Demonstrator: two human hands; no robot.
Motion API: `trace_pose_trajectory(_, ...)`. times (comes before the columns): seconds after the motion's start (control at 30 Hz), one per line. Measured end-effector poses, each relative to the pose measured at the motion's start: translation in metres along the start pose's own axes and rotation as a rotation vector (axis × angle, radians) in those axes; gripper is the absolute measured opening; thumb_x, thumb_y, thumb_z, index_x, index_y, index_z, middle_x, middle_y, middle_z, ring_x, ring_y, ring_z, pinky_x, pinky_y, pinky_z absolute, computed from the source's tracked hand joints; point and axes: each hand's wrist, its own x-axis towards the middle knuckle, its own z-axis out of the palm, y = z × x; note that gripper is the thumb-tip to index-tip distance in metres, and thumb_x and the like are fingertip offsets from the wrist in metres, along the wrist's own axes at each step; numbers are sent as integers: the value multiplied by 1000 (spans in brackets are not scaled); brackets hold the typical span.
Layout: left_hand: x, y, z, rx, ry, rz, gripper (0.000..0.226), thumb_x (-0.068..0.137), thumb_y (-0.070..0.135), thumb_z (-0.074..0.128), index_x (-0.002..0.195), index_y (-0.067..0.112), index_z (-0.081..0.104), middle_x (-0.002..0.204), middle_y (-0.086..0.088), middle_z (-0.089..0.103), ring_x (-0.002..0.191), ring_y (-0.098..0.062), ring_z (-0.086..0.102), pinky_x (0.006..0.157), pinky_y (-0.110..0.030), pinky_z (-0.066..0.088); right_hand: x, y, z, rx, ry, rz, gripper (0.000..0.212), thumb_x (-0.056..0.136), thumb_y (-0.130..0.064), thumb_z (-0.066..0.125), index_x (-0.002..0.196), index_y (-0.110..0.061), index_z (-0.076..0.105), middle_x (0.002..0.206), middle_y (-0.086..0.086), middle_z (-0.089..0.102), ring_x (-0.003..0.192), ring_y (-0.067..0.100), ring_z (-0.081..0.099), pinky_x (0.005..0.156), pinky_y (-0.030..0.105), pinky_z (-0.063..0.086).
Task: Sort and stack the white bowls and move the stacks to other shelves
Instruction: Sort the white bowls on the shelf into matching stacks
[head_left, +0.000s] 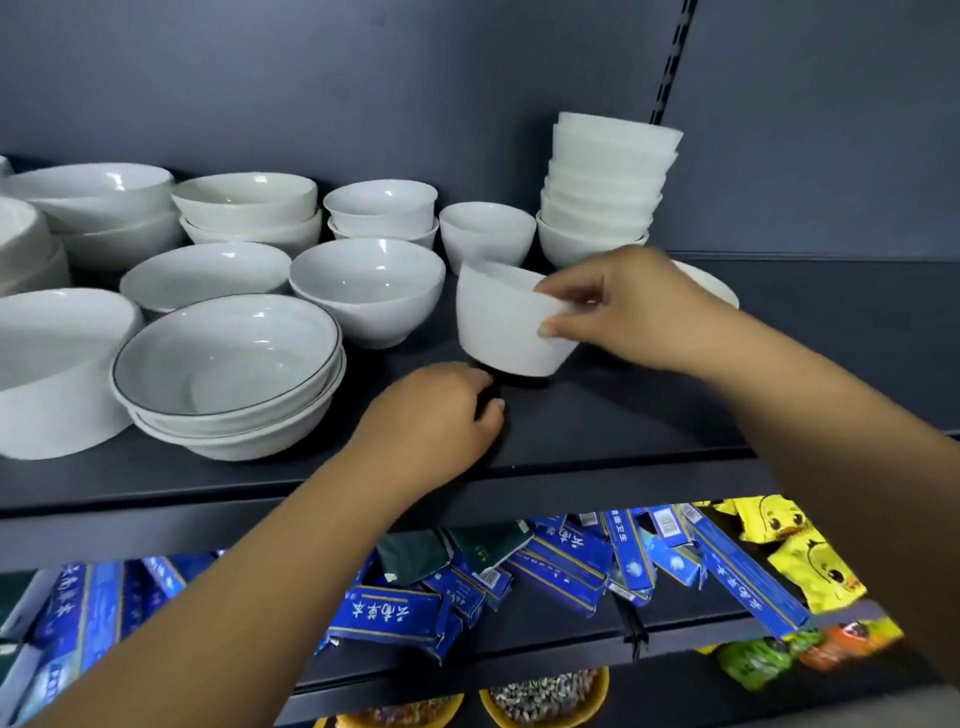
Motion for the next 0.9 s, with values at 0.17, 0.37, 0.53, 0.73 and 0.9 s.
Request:
trace_pose_trajectory(0.17,18,-4,7,-92,43,-52,39,92,39,44,108,8,61,117,-8,61,110,-25,53,90,-35,42,28,-2,-15,6,119,-21,23,79,-10,68,98,2,68,101,21,68,84,21,56,68,15,39)
trace_pose_trajectory(0.37,19,-2,4,-178,75,-112,41,93,40,43,106,7,64,118,-10,62,112,-22,53,90,-26,34,82,-2,-40,-161,255,-92,31,81,-16,66,100,8,64,94,19,65,90,27,55,69,19,35)
trace_pose_trajectory(0.53,19,-5,5,-171,95,-97,30,92,24,48,110,5,63,123,-9,59,116,-22,50,91,-25,32,120,2,-25,-322,146,-69,38,81,-13,63,58,-4,34,60,13,34,69,22,32,55,33,21)
trace_pose_trajectory(0.73,18,-3,6,-167,100,-90,43,85,33,40,103,3,65,116,-11,62,108,-22,53,87,-25,32,145,20,0,-324,106,-15,15,85,-12,61,94,-2,66,101,12,65,100,29,55,81,31,44)
trace_pose_trajectory(0.9,19,-2,7,-181,120,-92,48,79,33,35,101,2,65,114,-10,63,103,-13,45,87,-26,31,149,23,1,-365,111,-28,22,86,-12,59,65,-14,57,72,3,55,86,29,48,58,20,32)
